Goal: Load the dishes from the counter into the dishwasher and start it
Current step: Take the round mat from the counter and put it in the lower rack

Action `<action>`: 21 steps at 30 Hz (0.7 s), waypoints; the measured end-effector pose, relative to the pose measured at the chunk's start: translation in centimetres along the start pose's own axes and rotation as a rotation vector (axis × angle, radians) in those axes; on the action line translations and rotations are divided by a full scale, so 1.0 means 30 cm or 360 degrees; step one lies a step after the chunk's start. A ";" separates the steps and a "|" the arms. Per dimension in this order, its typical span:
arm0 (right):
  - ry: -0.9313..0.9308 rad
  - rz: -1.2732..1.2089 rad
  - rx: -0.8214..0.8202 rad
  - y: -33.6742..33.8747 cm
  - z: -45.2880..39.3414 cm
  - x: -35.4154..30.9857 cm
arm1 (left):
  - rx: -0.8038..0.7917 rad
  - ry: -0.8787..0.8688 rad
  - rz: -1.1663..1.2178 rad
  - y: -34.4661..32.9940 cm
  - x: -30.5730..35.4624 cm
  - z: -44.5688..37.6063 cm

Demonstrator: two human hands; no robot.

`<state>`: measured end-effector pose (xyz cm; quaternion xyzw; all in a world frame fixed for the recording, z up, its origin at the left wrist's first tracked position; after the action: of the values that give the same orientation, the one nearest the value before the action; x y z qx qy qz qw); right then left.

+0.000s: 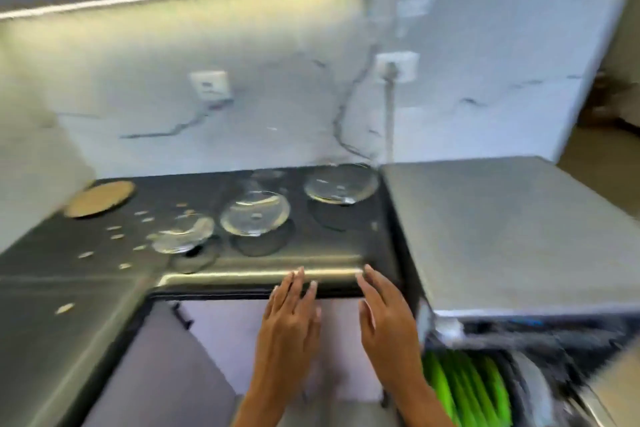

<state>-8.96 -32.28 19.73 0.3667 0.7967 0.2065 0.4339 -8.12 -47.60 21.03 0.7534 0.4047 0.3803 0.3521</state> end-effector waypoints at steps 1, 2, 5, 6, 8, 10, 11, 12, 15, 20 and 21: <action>0.0085 -0.0041 -0.0051 -0.060 -0.046 -0.065 | 0.0073 0.0109 -0.0036 0.055 -0.089 0.011; 0.0168 -0.0084 -0.0091 -0.125 -0.095 -0.139 | 0.0134 0.0221 -0.0076 0.110 -0.187 0.027; 0.0341 -0.0198 -0.0151 -0.296 -0.214 -0.321 | 0.0209 0.0523 -0.0230 0.225 -0.447 0.081; 0.0382 -0.0237 -0.0178 -0.359 -0.250 -0.372 | 0.0231 0.0611 -0.0276 0.255 -0.532 0.099; 0.0415 -0.0303 -0.0255 -0.509 -0.327 -0.458 | 0.0261 0.0733 -0.0350 0.305 -0.711 0.116; 0.0456 -0.0335 -0.0304 -0.652 -0.399 -0.540 | 0.0244 0.0819 -0.0417 0.341 -0.885 0.112; 0.0468 -0.0361 -0.0324 -0.724 -0.438 -0.581 | 0.0237 0.0863 -0.0439 0.357 -0.975 0.104; 0.0480 -0.0377 -0.0339 -0.804 -0.486 -0.625 | 0.0225 0.0900 -0.0459 0.375 -1.072 0.087; 0.0513 -0.0396 -0.0384 -1.027 -0.627 -0.757 | 0.0148 0.0979 -0.0557 0.419 -1.336 0.014; 0.0494 -0.0383 -0.0415 -1.368 -0.846 -0.952 | -0.0009 0.1042 -0.0670 0.474 -1.767 -0.170; 0.0481 -0.0373 -0.0407 -1.425 -0.878 -0.979 | -0.0061 0.1048 -0.0678 0.470 -1.845 -0.206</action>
<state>-38.06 -82.60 22.11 0.1785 0.8571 0.3066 0.3736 -29.81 -100.79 19.77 0.4834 0.6362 0.5276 0.2884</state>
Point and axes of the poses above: each hand's wrist, its own z-axis away from the middle knuckle, its own y-axis out of the back of the hand, x = y × z, the point moved 9 cm from there along -z, towards the middle knuckle, and after that the axes turned 4 degrees about -x, right-handed, at the moved point
